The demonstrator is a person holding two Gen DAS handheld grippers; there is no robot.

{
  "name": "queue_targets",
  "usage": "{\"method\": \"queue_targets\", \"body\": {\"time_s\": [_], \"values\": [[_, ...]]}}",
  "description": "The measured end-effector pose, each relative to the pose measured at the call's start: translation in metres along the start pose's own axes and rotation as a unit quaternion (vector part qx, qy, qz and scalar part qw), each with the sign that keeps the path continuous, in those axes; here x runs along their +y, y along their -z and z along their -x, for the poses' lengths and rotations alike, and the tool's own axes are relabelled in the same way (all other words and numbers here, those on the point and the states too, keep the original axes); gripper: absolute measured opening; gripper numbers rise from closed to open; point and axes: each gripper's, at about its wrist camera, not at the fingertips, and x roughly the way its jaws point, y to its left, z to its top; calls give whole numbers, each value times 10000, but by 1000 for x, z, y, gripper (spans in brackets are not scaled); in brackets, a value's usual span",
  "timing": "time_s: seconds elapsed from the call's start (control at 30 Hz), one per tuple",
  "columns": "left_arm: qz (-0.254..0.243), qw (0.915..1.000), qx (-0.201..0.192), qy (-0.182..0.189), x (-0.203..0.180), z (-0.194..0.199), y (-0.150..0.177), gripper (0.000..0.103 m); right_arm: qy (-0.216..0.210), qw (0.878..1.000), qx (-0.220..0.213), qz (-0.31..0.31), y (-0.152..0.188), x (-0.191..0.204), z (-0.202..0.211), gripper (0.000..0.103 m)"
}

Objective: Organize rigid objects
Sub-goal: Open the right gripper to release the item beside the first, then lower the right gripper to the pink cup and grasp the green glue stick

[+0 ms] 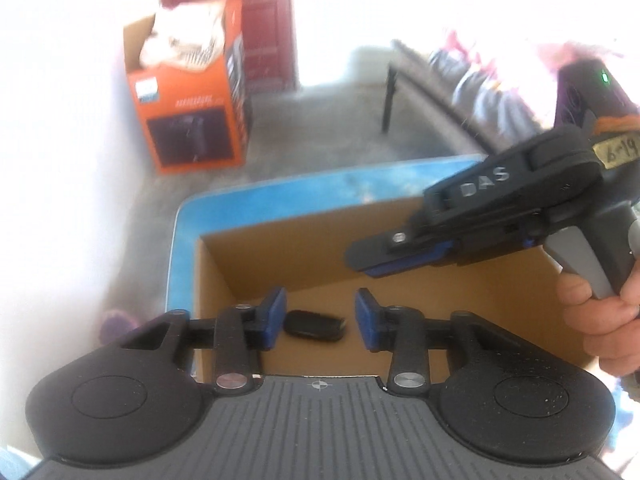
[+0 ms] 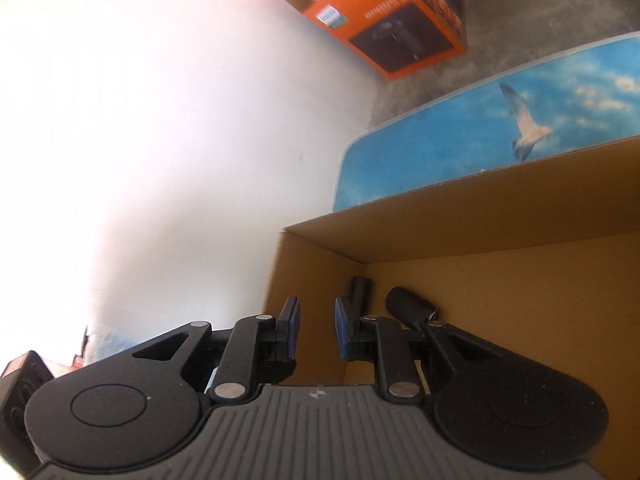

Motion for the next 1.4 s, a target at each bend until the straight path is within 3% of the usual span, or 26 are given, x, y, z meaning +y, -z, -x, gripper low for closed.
{"method": "queue_targets", "body": {"time_s": [0.1, 0.17, 0.23, 0.4, 0.6, 0.8, 0.97, 1.2, 1.4], "values": [[-28, 9990, -397, 186, -7, 37, 12, 58, -57, 9990, -323, 311, 27, 19, 45, 39], [-8, 9974, -628, 342, -12, 60, 25, 67, -51, 9967, -603, 540, 51, 29, 79, 55], [29, 9955, -794, 514, -17, 78, 42, 76, -26, 9939, -841, 710, 75, 35, 107, 60], [275, 9885, -982, 1116, -33, 100, 81, 87, 127, 9887, -1239, 836, 145, 30, 152, 61], [493, 9799, -857, 1731, -56, 79, 132, 87, 541, 9826, -1668, 608, 218, 2, 165, 61], [133, 9824, -620, 1759, -95, 60, 168, 87, 1131, 9773, -1765, 300, 262, -29, 148, 61], [-380, 9845, -545, 1620, -125, 43, 178, 80, 1130, 9797, -1658, -48, 269, -55, 131, 58], [-642, 9858, -249, 1532, -139, 23, 182, 49, 1010, 9826, -1540, -234, 268, -69, 116, 51], [-689, 9866, -18, 1476, -144, 9, 182, 35, 926, 9844, -1468, -290, 265, -77, 107, 46]]}}
